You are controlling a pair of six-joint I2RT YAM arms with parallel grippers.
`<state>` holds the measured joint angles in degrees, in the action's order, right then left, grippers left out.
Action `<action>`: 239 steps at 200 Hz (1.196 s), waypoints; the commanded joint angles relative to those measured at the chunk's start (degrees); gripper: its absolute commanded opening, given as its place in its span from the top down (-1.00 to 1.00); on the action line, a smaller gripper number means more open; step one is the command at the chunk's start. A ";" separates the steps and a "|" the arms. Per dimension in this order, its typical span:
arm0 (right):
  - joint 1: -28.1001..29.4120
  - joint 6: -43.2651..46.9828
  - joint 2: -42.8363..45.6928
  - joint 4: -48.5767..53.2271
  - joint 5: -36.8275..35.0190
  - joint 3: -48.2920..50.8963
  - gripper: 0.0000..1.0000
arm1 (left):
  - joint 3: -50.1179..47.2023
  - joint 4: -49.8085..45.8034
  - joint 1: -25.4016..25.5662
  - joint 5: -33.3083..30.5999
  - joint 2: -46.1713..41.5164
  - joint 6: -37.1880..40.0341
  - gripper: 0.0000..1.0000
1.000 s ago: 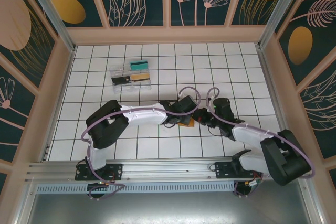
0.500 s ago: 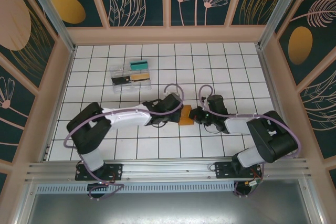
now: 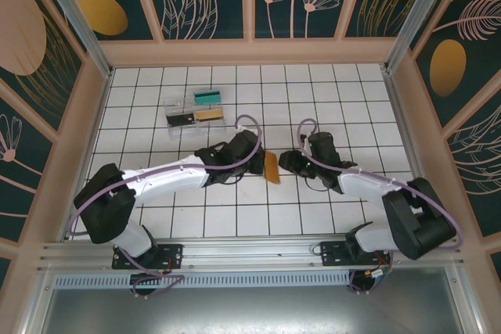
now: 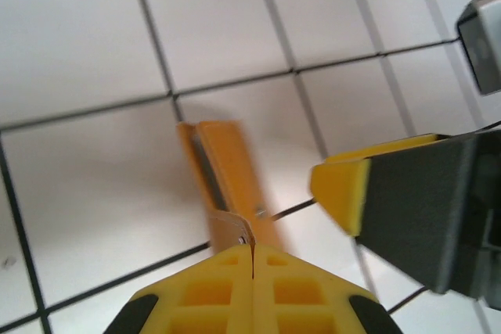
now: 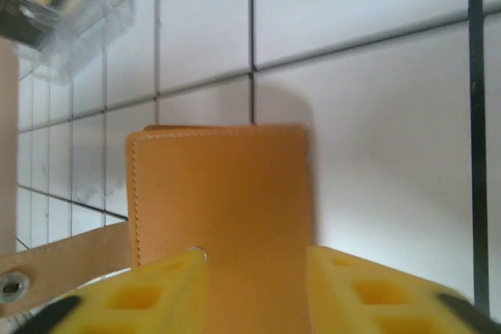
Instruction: Take the credit cards out of the card holder
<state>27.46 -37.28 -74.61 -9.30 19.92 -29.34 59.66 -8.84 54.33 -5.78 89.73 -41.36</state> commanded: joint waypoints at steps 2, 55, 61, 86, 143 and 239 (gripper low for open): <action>-0.02 1.82 5.41 6.31 -5.20 -2.41 -0.01 | 3.23 -1.01 -0.15 1.67 -2.13 1.92 1.00; -0.04 -0.26 6.31 3.32 -2.69 1.97 -0.07 | -2.22 0.39 -0.11 -2.64 -2.07 -2.36 1.00; 0.03 -0.62 5.79 2.36 -2.18 2.68 -0.06 | -2.76 -0.07 -0.10 -3.96 -2.50 -2.78 1.00; 0.23 -2.79 2.97 -2.62 0.88 5.13 -0.02 | -5.74 -1.96 -0.18 -8.67 -5.49 -4.10 1.00; 3.52 -5.57 -6.30 -8.93 3.15 3.65 0.15 | -11.25 -5.78 -1.84 -14.77 -8.81 -4.43 1.00; 6.02 -8.10 -15.45 -12.99 4.89 0.43 0.41 | -17.20 -5.24 -4.05 -15.84 -11.03 -2.85 1.00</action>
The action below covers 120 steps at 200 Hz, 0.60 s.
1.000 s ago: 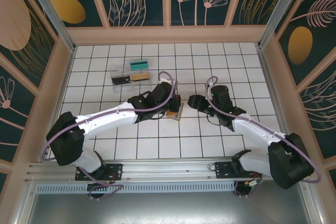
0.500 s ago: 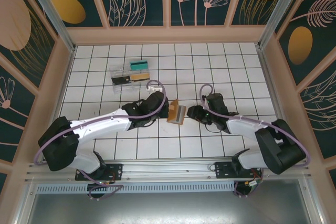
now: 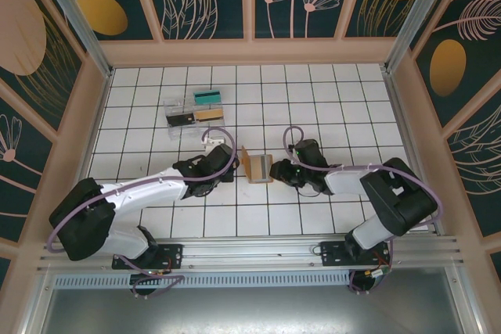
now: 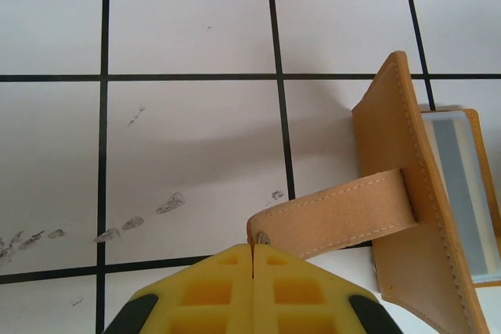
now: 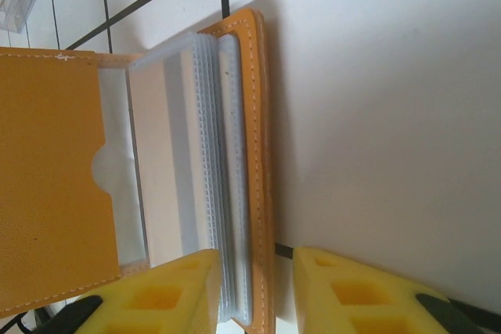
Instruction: Take the credit cards out of the card holder
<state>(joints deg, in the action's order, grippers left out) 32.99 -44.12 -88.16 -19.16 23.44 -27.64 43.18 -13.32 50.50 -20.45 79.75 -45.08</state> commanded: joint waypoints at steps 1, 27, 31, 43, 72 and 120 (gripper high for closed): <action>0.49 -1.29 -1.91 -3.19 1.40 -1.28 0.41 | -0.72 -0.75 -0.23 -1.13 -1.06 0.87 1.00; 0.67 -1.53 -2.89 -4.28 2.33 -1.63 0.45 | -1.07 -0.05 -0.23 -0.56 -0.74 1.13 1.00; 0.68 -1.53 -3.10 -4.43 2.51 -1.71 0.46 | -1.16 0.04 -0.23 -0.48 -0.69 1.13 1.00; 0.67 -1.68 -3.75 -5.12 3.15 -1.90 0.62 | -1.16 0.29 -0.23 -0.21 -0.43 1.21 1.00; 0.67 -2.10 -3.73 -5.65 3.40 -1.81 0.98 | -1.33 0.62 -0.23 -0.01 -0.26 1.31 1.00; 0.50 -0.96 3.08 -2.55 2.40 -1.45 1.00 | -2.27 2.20 -0.30 0.25 0.04 1.58 1.00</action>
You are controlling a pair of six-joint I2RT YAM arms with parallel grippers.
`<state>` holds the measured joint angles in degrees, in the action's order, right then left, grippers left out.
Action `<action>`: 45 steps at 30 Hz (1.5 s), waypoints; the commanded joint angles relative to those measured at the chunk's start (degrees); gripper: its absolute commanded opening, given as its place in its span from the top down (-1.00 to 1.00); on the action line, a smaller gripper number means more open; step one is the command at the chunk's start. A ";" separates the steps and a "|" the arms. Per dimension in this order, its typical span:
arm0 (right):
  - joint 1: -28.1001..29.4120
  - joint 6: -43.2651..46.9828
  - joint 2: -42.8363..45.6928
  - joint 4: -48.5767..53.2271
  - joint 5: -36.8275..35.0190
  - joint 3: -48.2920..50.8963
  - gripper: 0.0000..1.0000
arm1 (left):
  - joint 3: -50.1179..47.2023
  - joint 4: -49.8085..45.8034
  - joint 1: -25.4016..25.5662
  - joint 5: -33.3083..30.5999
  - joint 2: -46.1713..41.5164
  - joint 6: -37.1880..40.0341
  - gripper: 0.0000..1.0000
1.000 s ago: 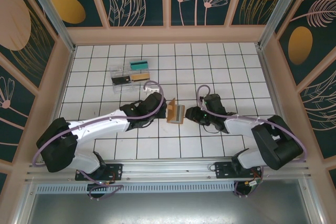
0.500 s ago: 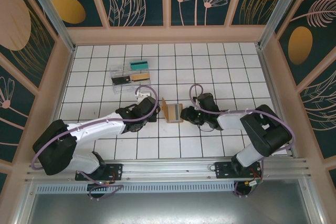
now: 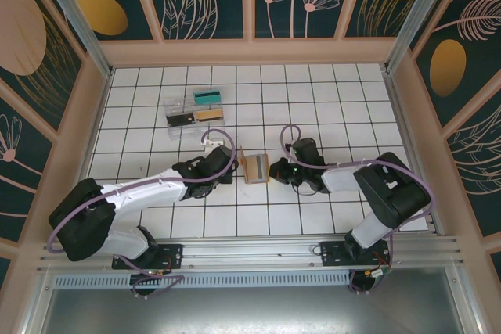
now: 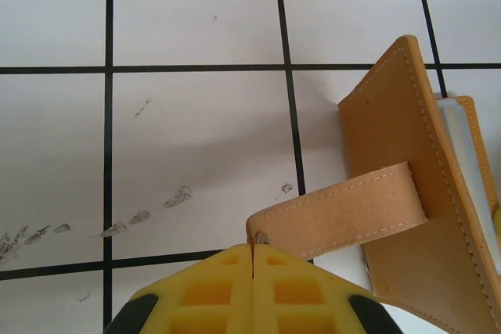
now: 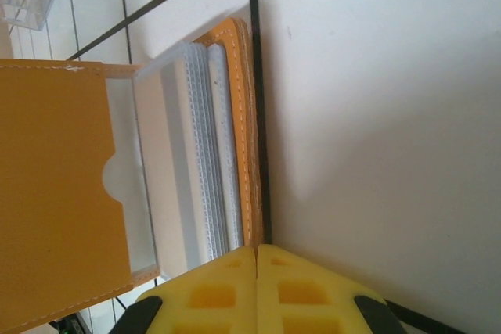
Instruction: Take the credit cards out of the card holder
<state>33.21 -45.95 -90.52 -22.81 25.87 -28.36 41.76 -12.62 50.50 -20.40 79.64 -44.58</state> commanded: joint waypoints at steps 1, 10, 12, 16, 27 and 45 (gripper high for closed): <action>0.28 0.92 5.75 1.23 -0.11 -0.73 1.00 | -0.87 1.53 -0.31 0.20 0.20 1.12 1.00; 0.44 3.37 18.95 13.39 -3.72 -3.43 1.00 | -1.96 7.73 -0.40 2.42 4.39 1.31 1.00; 0.86 3.20 19.83 14.49 -3.78 -3.85 1.00 | -2.44 9.10 -0.49 2.97 5.16 1.31 1.00; 2.81 2.94 18.93 15.18 -4.66 -4.63 1.00 | -3.78 11.31 -0.67 3.87 6.32 1.08 1.00; 8.71 3.32 12.82 16.14 -9.17 -9.84 1.00 | -6.08 11.79 -0.84 3.91 6.65 0.37 0.92; 5.34 4.95 17.85 18.94 -20.87 2.29 1.00 | -6.25 17.95 -0.84 14.74 -3.88 -1.19 -0.12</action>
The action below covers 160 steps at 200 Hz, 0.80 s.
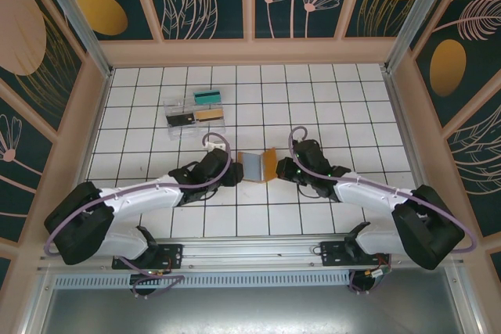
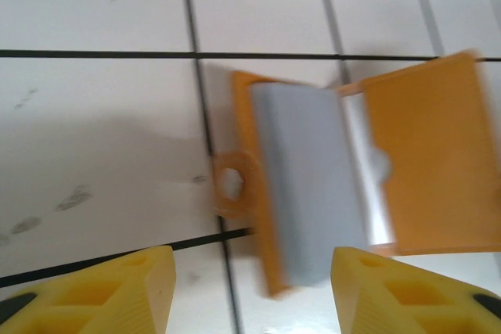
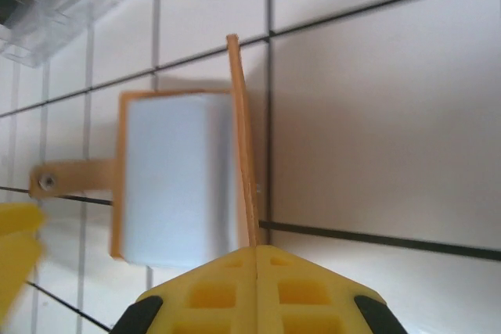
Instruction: Take the credit cards out of the card holder
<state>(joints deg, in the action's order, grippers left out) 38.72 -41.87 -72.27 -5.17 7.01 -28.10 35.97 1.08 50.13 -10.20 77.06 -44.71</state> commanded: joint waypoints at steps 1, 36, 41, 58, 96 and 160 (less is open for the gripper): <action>-0.14 0.78 -0.49 0.66 -1.47 2.40 1.00 | -0.52 5.34 -0.47 5.52 -1.34 -1.51 -0.12; -0.05 0.40 -0.34 -1.33 -0.16 3.47 1.00 | -0.68 9.08 -0.38 8.49 0.34 -2.98 -0.12; -0.06 0.39 -0.26 -1.35 -0.15 3.49 1.00 | -0.65 8.82 -0.38 7.95 0.80 -2.98 -0.11; -0.12 0.53 -0.06 -1.77 -0.13 3.75 1.00 | -0.22 8.57 -0.38 7.62 3.71 -2.71 -0.09; -0.14 0.84 -0.41 -1.52 -0.83 3.84 1.00 | 1.00 9.57 -0.38 7.53 9.24 -2.30 -0.04; -0.21 0.92 -1.28 -2.19 -0.42 3.53 1.00 | 2.88 9.71 -0.40 7.25 12.45 -0.49 0.02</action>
<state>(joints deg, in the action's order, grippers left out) 38.72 -41.87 -72.58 -5.78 6.92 -25.32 37.32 9.30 50.13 -3.22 88.64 -46.54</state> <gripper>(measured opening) 0.053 0.496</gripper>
